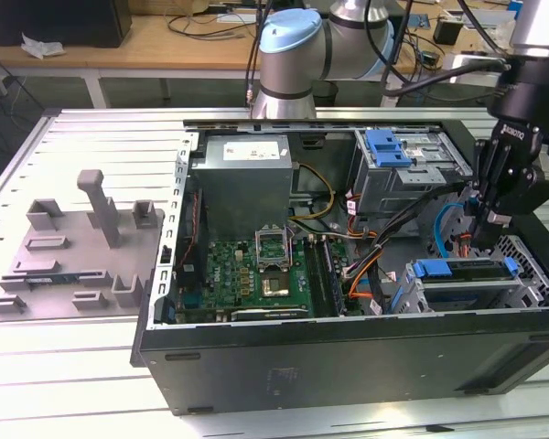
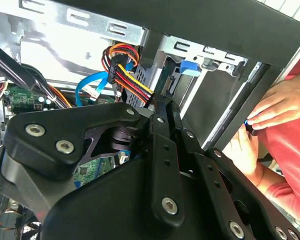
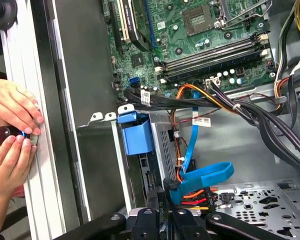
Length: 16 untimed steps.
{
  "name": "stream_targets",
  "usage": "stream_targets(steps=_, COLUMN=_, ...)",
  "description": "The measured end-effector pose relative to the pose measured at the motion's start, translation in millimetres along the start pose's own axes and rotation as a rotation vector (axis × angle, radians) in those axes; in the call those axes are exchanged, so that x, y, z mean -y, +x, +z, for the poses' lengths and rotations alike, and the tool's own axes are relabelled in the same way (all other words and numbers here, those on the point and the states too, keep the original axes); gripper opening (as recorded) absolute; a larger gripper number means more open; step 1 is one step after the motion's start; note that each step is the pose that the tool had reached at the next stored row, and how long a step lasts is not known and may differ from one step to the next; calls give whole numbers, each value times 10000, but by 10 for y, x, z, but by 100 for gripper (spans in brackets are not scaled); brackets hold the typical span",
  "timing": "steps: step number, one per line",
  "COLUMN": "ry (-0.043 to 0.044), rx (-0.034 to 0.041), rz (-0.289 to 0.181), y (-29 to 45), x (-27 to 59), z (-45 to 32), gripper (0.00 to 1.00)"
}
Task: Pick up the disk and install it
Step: 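Insert the first disk wire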
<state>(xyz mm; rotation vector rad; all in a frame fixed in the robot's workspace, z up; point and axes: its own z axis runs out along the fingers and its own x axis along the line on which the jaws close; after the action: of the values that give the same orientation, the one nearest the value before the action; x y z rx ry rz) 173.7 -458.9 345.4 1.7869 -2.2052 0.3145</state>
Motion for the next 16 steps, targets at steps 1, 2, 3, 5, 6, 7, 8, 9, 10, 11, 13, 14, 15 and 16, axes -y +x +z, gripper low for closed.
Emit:
stream_targets(steps=1, ry=13, rx=15, rz=-12, y=6, x=-3, z=-2, gripper=16)
stream_targets(steps=2, ry=25, rx=35, rz=-27, y=13, x=-4, z=-5, gripper=16)
stream_targets(steps=3, ry=45, rx=74, rz=-52, y=23, x=-4, z=-10, gripper=16)
stream_targets(steps=5, ry=72, rx=158, rz=-88, y=38, x=-3, z=-15, gripper=16)
stream_targets(steps=6, ry=88, rx=234, rz=-118, y=48, x=-2, z=-19, gripper=16)
stream_targets(steps=7, ry=95, rx=272, rz=-135, y=54, x=-2, z=-22, gripper=16)
stream_targets(steps=8, ry=102, rx=304, rz=-151, y=62, x=-2, z=-24, gripper=16)
stream_targets(steps=9, ry=109, rx=330, rz=-169, y=72, x=-2, z=-27, gripper=16)
stream_targets(steps=10, ry=116, rx=351, rz=-185, y=83, x=-3, z=-31, gripper=16)
stream_targets(steps=11, ry=122, rx=371, rz=-202, y=94, x=-4, z=-34, gripper=16)
stream_targets(steps=13, ry=135, rx=409, rz=-235, y=115, x=-5, z=-40, gripper=16)
stream_targets(steps=14, ry=142, rx=429, rz=-255, y=128, x=-6, z=-43, gripper=16)
stream_targets(steps=15, ry=149, rx=462, rz=-280, y=145, x=-8, z=-42, gripper=16)
stream_targets(steps=16, ry=151, rx=536, rz=-317, y=170, x=-10, z=-34, gripper=16)
